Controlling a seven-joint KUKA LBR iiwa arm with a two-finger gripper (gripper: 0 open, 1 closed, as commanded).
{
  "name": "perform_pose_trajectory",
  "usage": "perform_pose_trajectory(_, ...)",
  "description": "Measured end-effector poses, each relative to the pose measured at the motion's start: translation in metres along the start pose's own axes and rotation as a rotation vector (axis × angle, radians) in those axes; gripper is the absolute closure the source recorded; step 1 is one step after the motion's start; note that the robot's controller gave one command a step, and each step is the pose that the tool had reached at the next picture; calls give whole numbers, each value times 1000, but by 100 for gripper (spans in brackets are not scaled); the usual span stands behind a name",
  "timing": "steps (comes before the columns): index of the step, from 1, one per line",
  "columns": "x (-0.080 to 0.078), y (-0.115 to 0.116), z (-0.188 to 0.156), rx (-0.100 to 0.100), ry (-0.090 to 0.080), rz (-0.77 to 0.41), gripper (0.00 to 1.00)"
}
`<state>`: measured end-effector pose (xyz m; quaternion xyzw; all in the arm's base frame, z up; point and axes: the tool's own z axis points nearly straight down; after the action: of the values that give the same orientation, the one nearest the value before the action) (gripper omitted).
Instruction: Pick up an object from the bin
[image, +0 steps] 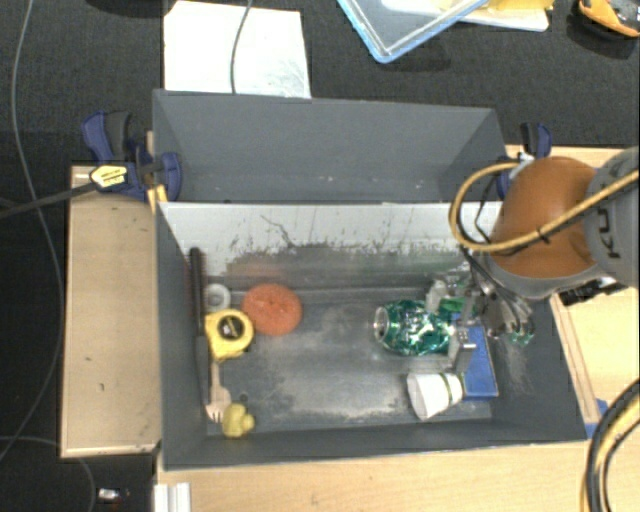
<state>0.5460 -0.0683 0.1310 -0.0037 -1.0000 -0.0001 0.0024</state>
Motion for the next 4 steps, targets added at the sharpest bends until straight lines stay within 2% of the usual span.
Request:
perform_pose_trajectory(1, -2, 0, -4, 1, -7, -2, 0)
perform_pose_trajectory(2, -14, -1, 47, 0, -10, 71, 0)
perform_pose_trajectory(3, -24, -20, 46, -1, -18, 123, 100)
perform_pose_trajectory(4, -24, -20, 46, -1, -18, 122, 100)
